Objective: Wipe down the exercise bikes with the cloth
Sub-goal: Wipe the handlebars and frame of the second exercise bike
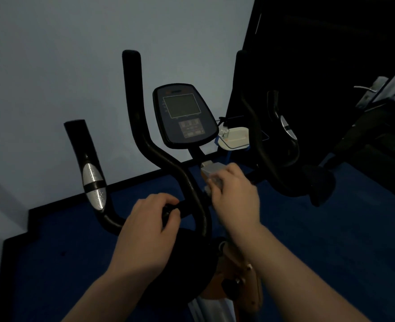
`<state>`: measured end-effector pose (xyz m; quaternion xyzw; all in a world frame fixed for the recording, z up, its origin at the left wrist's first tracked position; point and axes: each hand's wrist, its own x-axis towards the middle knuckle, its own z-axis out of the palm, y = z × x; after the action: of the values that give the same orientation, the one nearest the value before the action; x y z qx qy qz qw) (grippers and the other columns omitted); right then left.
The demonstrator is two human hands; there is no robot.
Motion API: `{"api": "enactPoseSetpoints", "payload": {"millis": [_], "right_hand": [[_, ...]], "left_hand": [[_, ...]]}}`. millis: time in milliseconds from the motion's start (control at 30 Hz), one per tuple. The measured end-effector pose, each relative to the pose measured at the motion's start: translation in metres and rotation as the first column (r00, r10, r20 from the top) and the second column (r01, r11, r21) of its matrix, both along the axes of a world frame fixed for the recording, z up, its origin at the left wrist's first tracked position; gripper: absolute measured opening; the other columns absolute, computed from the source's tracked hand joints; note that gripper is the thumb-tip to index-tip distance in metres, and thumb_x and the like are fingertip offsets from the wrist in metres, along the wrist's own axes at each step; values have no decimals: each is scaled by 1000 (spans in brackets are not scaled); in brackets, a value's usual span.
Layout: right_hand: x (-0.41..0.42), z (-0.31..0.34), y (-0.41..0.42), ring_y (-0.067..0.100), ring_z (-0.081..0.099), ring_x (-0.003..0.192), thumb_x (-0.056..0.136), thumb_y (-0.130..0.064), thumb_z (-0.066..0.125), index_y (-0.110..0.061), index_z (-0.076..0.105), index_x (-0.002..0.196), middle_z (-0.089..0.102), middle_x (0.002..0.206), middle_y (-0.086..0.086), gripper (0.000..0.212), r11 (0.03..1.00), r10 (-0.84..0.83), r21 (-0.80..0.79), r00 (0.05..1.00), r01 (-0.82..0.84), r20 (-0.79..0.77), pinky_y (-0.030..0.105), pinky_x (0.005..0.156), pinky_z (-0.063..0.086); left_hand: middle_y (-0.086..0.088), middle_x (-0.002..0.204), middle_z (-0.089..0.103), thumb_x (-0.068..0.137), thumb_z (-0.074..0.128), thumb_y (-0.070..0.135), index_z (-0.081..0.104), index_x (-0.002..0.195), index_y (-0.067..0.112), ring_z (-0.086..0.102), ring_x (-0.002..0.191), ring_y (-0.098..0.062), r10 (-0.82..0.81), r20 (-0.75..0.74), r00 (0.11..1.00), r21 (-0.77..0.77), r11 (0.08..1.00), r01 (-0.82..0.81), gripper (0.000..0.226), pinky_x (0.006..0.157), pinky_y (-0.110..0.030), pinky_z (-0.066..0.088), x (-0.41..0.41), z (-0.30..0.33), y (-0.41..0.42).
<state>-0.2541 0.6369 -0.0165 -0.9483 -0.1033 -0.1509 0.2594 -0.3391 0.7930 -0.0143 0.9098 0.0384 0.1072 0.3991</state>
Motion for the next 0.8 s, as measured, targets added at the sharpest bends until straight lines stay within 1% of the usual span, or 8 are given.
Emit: {"api": "enactPoseSetpoints", "payload": {"millis": [200, 367, 433, 467, 500, 567, 633, 800], "right_hand": [[-27, -15, -20, 0, 51, 89, 90, -27, 61, -27, 69, 108, 50, 96, -15, 20, 973, 180, 147, 983, -176, -17, 16, 69, 46], [-5, 29, -3, 1, 60, 91, 89, -43, 56, -33, 58, 105, 61, 98, -15, 19, 875, 280, 379, 954, -300, 108, 25, 75, 52], [-8, 35, 20, -2, 59, 90, 90, -49, 48, -36, 53, 107, 63, 98, -17, 22, 820, 515, 255, 855, -511, 59, 21, 81, 48], [-9, 32, 30, -2, 59, 94, 92, -46, 46, -34, 54, 111, 65, 101, -16, 23, 775, 627, 108, 779, -623, -6, 23, 96, 42], [-9, 28, 35, 1, 59, 101, 94, -41, 47, -31, 56, 115, 66, 106, -15, 25, 702, 709, -16, 701, -712, -80, 25, 112, 26], [1, 27, 34, 2, 57, 109, 93, -35, 54, -28, 59, 120, 68, 113, -13, 28, 593, 774, -122, 605, -796, -189, 26, 119, 0], [15, 37, 28, 0, 57, 110, 90, -37, 60, -29, 60, 122, 67, 115, -13, 33, 498, 815, -172, 527, -850, -242, 26, 119, 2], [33, 57, 19, -4, 53, 116, 91, -49, 49, -35, 54, 128, 61, 125, -19, 40, 308, 840, -329, 418, -892, -347, 20, 115, 20]], "left_hand": [[28, 93, 50, 92, 51, 31, 53, 101, 43, 43, 99, 8, 5, -1, 1000, -37, 999, -5, 15, 73, -12, 34, 1, -1, -1], [25, 95, 56, 91, 51, 30, 58, 96, 42, 51, 97, 5, 104, 128, 986, -100, 991, -91, 15, 72, -15, 38, -4, 2, 0], [23, 95, 57, 92, 50, 27, 60, 93, 41, 53, 91, 2, 207, 251, 946, -155, 973, -172, 17, 68, -19, 38, -9, 4, 10], [22, 94, 57, 93, 48, 25, 60, 92, 41, 54, 90, 1, 257, 305, 917, -179, 961, -210, 19, 69, -22, 40, -12, 4, 17], [21, 94, 56, 92, 48, 24, 60, 93, 40, 54, 90, 0, 297, 350, 888, -190, 951, -243, 20, 73, -28, 44, -14, 4, 26], [22, 97, 56, 89, 49, 20, 62, 98, 30, 53, 94, -1, 328, 414, 849, -160, 945, -287, 18, 90, -45, 47, -16, 2, 43], [25, 100, 55, 90, 49, 16, 62, 102, 22, 54, 97, -3, 321, 436, 841, -118, 947, -300, 19, 96, -48, 45, -15, -1, 57], [10, 120, 58, 91, 50, 13, 63, 107, 19, 50, 116, -6, 284, 405, 869, -31, 954, -297, 22, 101, -22, 36, -11, -11, 73]]}}
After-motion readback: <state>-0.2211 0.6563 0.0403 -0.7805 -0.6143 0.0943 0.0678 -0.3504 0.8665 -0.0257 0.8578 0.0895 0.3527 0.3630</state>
